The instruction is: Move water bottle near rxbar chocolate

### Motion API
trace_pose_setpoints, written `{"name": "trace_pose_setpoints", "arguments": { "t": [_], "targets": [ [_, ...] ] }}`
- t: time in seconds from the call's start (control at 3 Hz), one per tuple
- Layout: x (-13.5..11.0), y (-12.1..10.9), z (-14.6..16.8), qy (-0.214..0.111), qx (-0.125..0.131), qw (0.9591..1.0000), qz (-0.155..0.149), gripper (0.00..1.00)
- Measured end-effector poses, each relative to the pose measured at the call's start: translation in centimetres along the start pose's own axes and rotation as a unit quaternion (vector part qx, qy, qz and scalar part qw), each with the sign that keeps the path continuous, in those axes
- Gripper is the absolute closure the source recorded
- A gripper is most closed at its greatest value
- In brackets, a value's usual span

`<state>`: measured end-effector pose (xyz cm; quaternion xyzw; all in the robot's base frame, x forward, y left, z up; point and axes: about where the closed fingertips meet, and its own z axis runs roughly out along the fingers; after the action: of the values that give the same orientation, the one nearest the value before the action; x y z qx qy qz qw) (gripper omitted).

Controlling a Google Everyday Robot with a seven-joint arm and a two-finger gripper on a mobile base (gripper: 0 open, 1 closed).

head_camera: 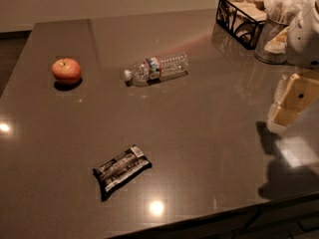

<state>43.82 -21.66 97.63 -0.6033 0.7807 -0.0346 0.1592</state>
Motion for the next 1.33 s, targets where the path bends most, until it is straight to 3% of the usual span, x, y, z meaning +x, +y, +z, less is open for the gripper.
{"name": "trace_pose_setpoints", "arguments": {
  "t": [0.67,1.33],
  "targets": [
    [-1.5,-1.2,0.7,-0.011,-0.012,0.9996,-0.023,0.00],
    [-6.7,-7.0,5.3,-0.027,-0.027,0.9959,-0.082,0.00]
  ]
}}
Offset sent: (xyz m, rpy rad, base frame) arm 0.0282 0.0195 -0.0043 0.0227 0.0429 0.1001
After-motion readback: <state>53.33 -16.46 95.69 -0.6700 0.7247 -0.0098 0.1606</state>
